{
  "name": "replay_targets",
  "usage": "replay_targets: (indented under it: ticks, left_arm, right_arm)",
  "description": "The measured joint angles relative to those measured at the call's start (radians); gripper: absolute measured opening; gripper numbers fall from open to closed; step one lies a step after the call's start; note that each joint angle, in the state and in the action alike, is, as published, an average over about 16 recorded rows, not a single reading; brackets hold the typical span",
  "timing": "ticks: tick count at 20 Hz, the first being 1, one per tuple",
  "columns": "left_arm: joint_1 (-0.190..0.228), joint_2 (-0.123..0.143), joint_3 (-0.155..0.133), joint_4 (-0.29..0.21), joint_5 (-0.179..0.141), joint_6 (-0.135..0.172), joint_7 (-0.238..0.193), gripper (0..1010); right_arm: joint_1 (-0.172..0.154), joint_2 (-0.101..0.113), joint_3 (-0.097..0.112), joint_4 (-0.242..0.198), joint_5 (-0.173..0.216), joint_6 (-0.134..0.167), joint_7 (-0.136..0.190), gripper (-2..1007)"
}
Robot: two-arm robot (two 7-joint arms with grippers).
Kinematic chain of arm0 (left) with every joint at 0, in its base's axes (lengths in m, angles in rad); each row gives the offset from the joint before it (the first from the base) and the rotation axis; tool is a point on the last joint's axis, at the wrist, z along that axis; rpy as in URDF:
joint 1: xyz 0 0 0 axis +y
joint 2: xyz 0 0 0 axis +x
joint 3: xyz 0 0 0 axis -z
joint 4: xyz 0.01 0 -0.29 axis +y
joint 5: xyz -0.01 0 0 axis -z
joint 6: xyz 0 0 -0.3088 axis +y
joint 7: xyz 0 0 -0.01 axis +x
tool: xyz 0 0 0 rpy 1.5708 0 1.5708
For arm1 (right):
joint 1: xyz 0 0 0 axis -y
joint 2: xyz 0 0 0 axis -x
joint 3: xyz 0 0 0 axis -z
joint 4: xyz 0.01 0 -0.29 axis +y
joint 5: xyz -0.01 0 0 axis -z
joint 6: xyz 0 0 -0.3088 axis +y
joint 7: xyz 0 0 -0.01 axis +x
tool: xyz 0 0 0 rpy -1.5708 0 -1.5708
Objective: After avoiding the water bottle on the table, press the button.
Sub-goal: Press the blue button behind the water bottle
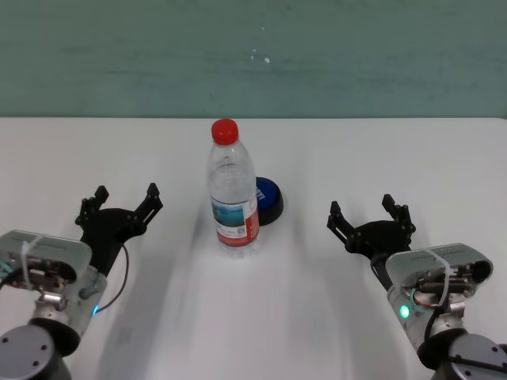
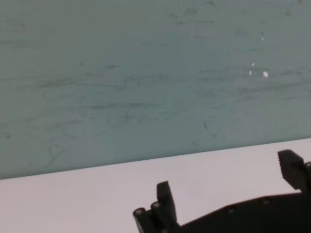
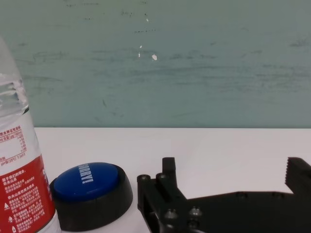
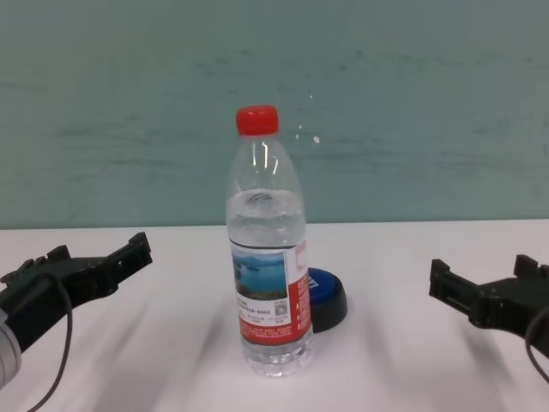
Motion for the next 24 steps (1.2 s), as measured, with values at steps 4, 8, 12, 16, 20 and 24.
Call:
replay_targets:
  ticks: [4,8,12,16,20,24]
  left_arm:
    - [0.000,0.000,0.000,0.000,0.000,0.000,0.000,1000]
    - [0.000,0.000,0.000,0.000,0.000,0.000,0.000,1000]
    - [0.000,0.000,0.000,0.000,0.000,0.000,0.000,1000]
    - [0.000,0.000,0.000,0.000,0.000,0.000,0.000,1000]
    - [0.000,0.000,0.000,0.000,0.000,0.000,0.000,1000]
    - [0.000,0.000,0.000,0.000,0.000,0.000,0.000,1000]
  right_arm:
    - [0.000,0.000,0.000,0.000,0.000,0.000,0.000,1004]
    - [0.000,0.000,0.000,0.000,0.000,0.000,0.000,1004]
    - [0.000,0.000,0.000,0.000,0.000,0.000,0.000,1004]
    - [0.000,0.000,0.000,0.000,0.000,0.000,0.000,1004]
    - [0.000,0.000,0.000,0.000,0.000,0.000,0.000,1004]
    - [0.000,0.000,0.000,0.000,0.000,0.000,0.000,1004]
